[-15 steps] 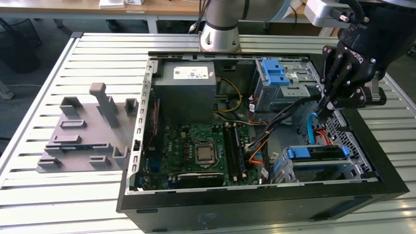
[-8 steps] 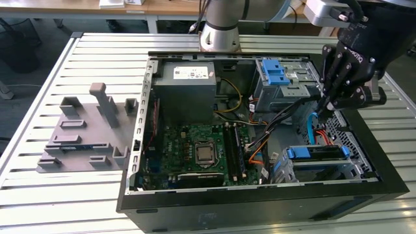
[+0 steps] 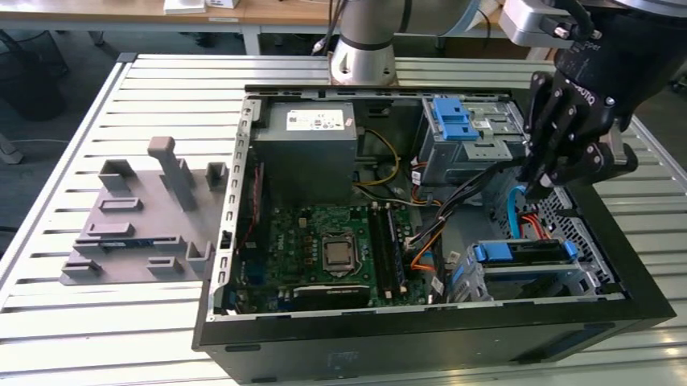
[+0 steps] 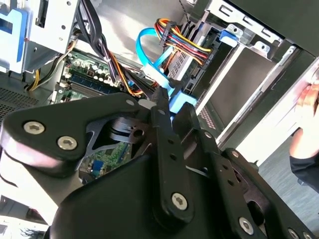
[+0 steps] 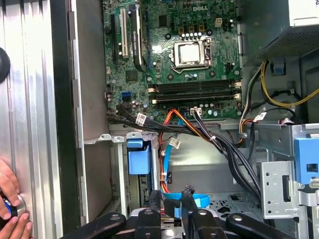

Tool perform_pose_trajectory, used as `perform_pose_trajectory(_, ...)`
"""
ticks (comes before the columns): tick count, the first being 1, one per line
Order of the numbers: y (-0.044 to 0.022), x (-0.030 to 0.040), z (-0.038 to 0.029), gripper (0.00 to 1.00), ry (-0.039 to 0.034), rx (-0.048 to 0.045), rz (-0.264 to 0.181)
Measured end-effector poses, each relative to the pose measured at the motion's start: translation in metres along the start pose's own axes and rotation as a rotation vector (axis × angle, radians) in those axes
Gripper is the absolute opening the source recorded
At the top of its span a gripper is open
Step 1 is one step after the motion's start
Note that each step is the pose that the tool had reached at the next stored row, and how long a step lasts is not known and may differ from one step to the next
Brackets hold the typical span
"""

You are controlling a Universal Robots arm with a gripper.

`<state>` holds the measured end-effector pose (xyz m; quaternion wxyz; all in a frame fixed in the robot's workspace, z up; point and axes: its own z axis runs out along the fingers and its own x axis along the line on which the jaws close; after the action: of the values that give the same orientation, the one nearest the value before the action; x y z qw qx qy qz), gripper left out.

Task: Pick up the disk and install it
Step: 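Insert the second disk wire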

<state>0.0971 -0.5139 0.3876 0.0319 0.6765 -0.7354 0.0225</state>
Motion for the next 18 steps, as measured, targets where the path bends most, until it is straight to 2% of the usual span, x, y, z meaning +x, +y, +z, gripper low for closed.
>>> perform_pose_trajectory(13, -0.0009, -0.0024, 0.0130, 0.31, 0.0035, 0.0004, 0.000)
perform_pose_trajectory(14, -0.0011, -0.0026, 0.0135, 0.29, 0.0037, 0.0005, 0.000)
perform_pose_trajectory(15, -0.0014, -0.0028, 0.0140, 0.22, 0.0038, 0.0005, 0.000)
perform_pose_trajectory(18, -0.0016, -0.0028, 0.0151, 0.17, 0.0037, 0.0004, 0.000)
